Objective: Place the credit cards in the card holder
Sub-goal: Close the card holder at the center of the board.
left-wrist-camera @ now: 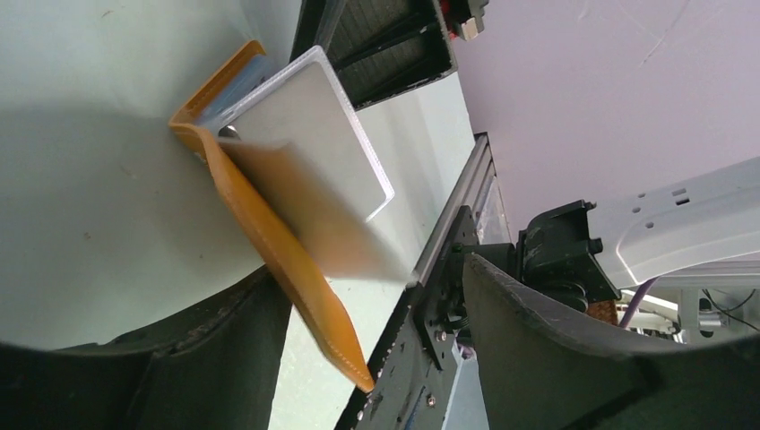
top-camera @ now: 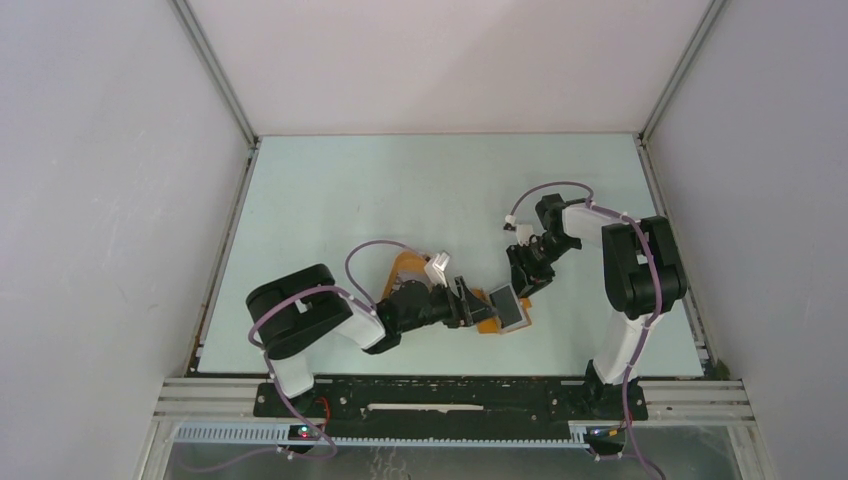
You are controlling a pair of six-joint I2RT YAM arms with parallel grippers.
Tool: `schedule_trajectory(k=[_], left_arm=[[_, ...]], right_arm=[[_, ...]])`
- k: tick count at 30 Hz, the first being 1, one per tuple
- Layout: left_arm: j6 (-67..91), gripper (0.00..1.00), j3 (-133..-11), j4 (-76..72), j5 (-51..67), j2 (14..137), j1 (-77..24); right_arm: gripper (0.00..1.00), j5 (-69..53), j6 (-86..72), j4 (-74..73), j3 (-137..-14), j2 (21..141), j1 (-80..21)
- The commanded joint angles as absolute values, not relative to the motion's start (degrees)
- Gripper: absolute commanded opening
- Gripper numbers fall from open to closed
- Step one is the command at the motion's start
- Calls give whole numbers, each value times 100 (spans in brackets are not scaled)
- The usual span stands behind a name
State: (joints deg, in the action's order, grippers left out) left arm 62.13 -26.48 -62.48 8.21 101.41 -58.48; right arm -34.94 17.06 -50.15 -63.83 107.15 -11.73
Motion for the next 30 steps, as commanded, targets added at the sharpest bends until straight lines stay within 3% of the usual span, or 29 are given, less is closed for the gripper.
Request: schedule_trajectory(k=[1,4,11,22,26,27,30], left_arm=[[6205,73,-3011,-6530,990,10138,-5871],[6168,73,-3032,-6524,1006,10117,-5871],[6208,70,-3015,-6256,869,10228,-5805],[6168,68,-3023,-6240,916,10352,-5731],[6151,67,-3027,-6240,956,10337,-5715],[6132,67,-3028,-6240,967,10318,-5717],[6126,67,-3023,-6240,980,10310,-5713]], right_arm=[[49,-3527,1918,-5150,-6517,10550,-1186],[52,-3509,2021,-5167,-6519,10452,-1178],[69,-3433,2365,-5232,-6544,10070,-1038],[70,-3598,3229,-5284,-6656,9132,-601],[68,-4169,4944,-5358,-6493,8464,-446],[72,-4520,7242,-5571,-6085,7924,-352],[80,-4360,9727,-6314,-5885,7866,-343]])
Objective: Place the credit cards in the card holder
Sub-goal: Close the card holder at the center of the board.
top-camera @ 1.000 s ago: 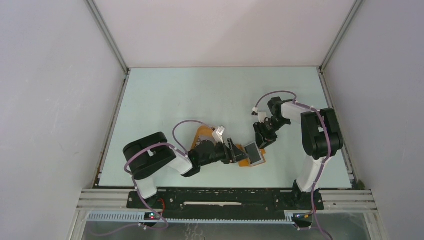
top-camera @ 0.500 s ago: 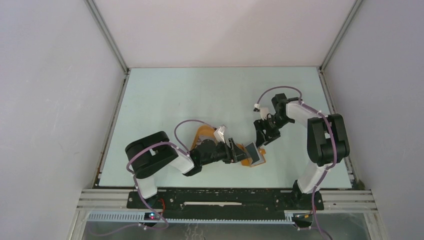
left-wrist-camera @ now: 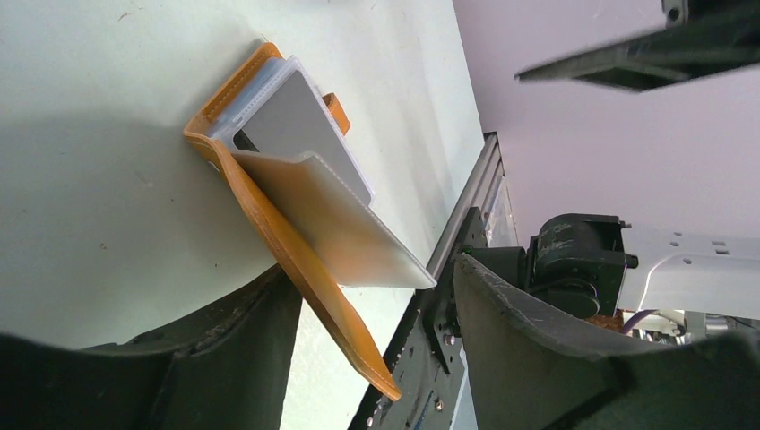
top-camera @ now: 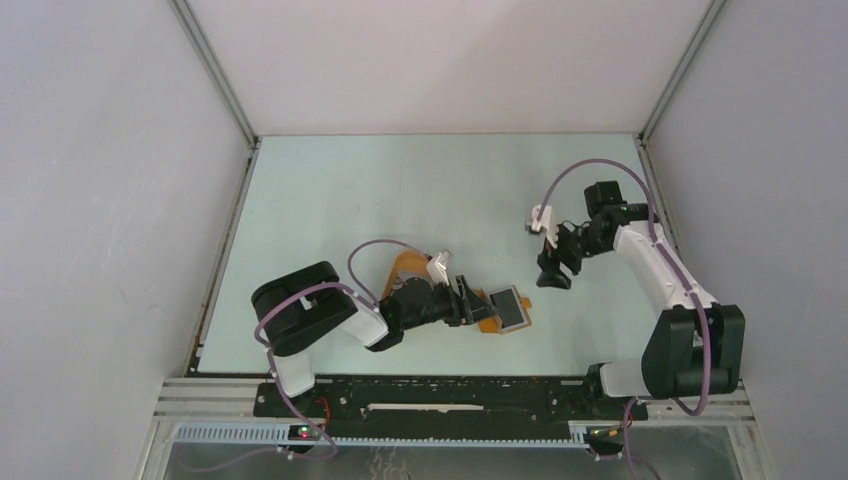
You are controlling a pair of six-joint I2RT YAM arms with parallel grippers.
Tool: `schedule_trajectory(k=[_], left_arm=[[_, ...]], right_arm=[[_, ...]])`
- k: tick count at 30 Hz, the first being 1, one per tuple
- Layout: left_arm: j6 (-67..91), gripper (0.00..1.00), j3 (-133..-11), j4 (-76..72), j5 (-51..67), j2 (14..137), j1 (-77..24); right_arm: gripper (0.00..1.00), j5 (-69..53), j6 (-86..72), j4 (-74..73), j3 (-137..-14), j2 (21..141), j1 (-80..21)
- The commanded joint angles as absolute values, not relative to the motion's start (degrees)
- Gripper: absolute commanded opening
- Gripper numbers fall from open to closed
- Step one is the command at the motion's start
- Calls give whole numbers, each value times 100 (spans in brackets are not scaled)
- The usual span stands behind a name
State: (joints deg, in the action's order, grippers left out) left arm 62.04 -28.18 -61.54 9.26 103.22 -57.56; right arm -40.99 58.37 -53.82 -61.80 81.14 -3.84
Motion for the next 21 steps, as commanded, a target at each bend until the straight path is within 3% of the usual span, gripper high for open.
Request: schedule_trajectory(k=[1,21], left_arm=[[6125,67,-3022,-6240,990,10314,-5705],[6107,66,-2919,-6447,1028,10282,-5695]], right_arm=[[80,-4310,10036,-6347,-5888,7932,-359],[57,-2722,9258,-5398,-5653,9392,-1826]])
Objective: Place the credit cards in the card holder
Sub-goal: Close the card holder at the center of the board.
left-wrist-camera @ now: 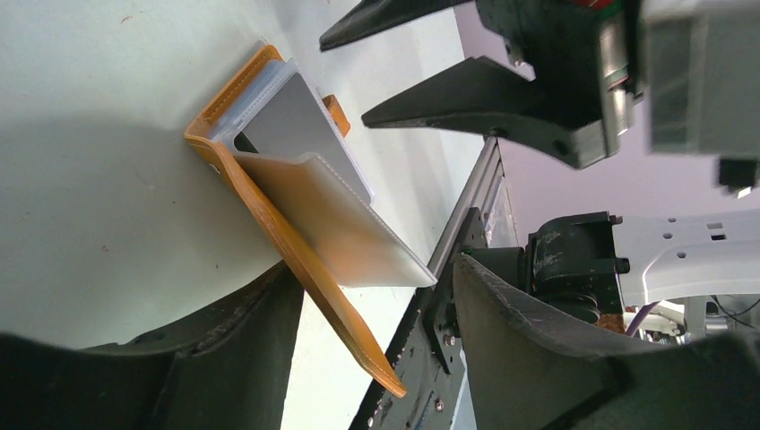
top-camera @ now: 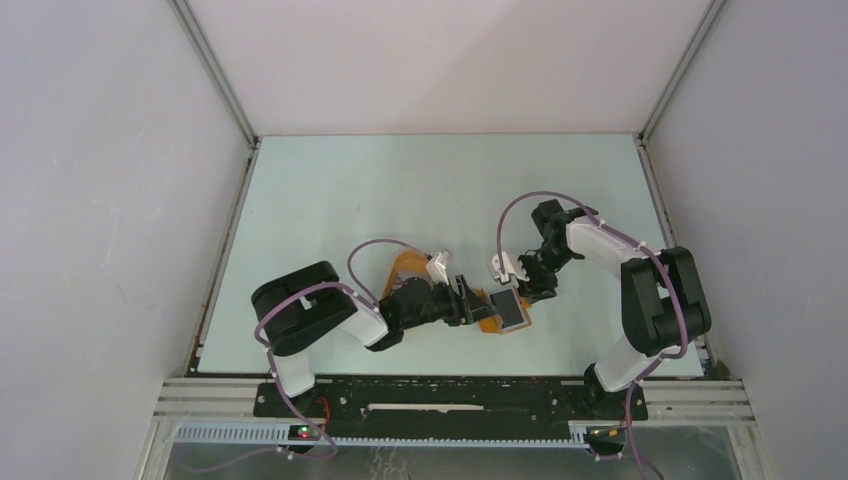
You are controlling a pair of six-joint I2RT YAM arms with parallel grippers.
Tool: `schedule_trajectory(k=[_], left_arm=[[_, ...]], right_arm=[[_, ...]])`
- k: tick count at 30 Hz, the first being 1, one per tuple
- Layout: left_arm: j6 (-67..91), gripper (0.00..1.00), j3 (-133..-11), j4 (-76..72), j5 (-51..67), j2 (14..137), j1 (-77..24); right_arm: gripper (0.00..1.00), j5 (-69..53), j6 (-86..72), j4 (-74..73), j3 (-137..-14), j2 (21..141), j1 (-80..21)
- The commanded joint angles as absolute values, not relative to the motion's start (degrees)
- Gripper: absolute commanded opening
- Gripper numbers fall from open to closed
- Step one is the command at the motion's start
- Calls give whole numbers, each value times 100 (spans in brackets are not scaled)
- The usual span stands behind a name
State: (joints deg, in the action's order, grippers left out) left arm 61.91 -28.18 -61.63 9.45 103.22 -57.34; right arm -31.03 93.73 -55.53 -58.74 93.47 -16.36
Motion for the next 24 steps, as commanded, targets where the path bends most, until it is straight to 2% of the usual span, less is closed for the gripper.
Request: schedule_trajectory(k=[1,9,15,24], left_arm=[[6103,67,-2914,-6455,1028,10276,-5691],[6103,66,-2883,-6485,1028,10248,-5678],[6108,66,-2882,-6493,1028,10248,-5682],[6117,65,-2898,-6503,1040,10270,-5678]], right_arm=[[57,-2683,9233,-5331,-5610,9396,-1875],[55,-2661,9183,-5254,-5511,9483,-2084],[47,-2878,9316,-5271,-5371,9240,-2026],[22,-3484,9720,-5413,-5148,8711,-1658]])
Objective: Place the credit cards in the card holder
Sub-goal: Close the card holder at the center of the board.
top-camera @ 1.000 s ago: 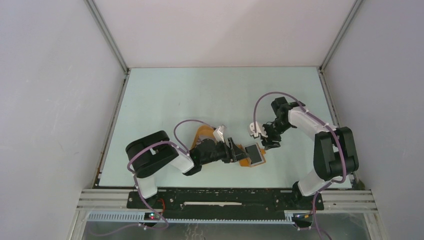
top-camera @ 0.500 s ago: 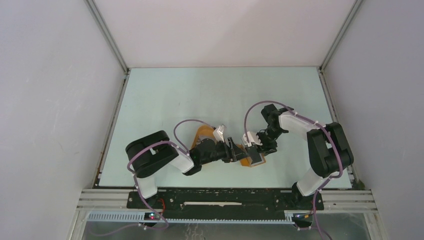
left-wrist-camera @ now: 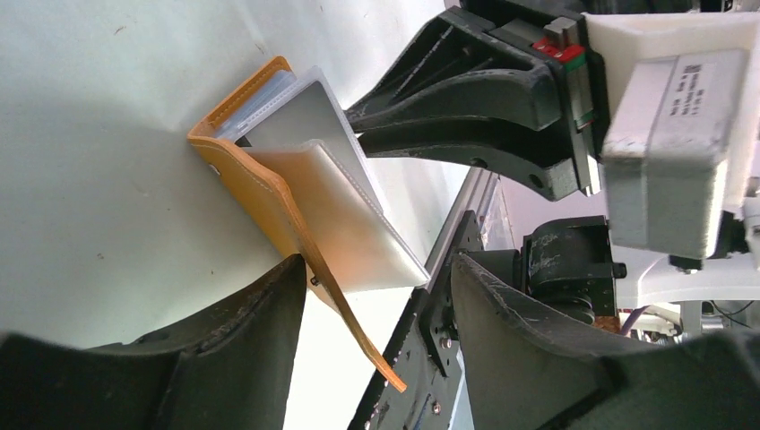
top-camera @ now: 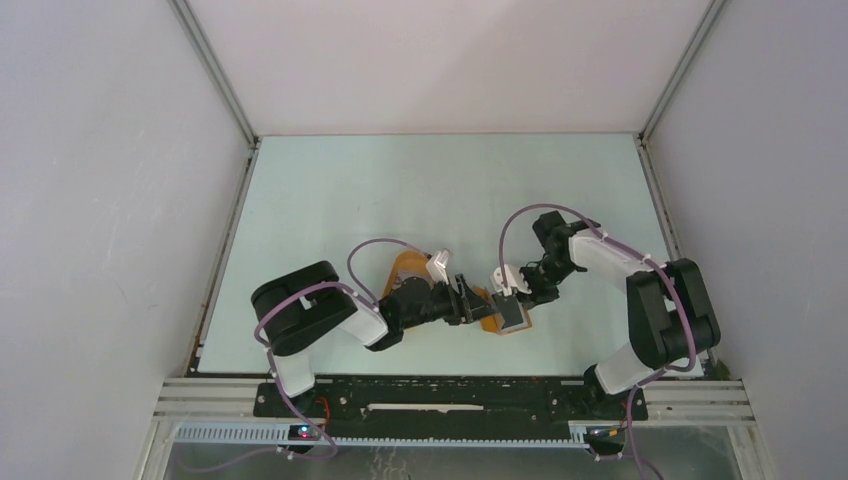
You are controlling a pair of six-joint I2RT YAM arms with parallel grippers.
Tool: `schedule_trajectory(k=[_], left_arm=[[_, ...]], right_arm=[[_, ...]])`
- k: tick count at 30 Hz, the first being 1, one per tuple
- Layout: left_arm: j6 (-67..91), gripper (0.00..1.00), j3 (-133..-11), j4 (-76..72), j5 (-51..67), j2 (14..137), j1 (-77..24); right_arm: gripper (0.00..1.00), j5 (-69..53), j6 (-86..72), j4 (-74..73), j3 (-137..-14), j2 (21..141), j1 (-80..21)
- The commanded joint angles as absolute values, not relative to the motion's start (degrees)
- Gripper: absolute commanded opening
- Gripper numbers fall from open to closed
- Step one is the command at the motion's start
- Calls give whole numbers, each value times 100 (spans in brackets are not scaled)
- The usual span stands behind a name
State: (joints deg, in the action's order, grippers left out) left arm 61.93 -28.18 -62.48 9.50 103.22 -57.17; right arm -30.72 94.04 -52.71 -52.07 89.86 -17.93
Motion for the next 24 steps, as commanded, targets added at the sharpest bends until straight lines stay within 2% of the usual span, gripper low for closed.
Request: schedule_trajectory(k=[1,8,14,18,24], left_arm=[[6123,65,-2907,-6502,1049,10278,-5677],[6150,61,-2962,-6481,1106,10297,-5645],[6134,57,-2825,-6393,1040,10187,-5544],[6136,52,-2810,-6309,1060,10221,-5464],[5955,50,-2980,-5868,1104,10054,-5414]], right_arm=[[18,-3504,9769,-5447,-5124,8696,-1632],[0,-3537,9983,-5541,-5010,8651,-1494],[0,-4000,10841,-5914,-4878,8385,-1218],[0,-3951,11509,-5983,-4634,8192,-1195],[0,-4007,12023,-6119,-4518,8102,-1187]])
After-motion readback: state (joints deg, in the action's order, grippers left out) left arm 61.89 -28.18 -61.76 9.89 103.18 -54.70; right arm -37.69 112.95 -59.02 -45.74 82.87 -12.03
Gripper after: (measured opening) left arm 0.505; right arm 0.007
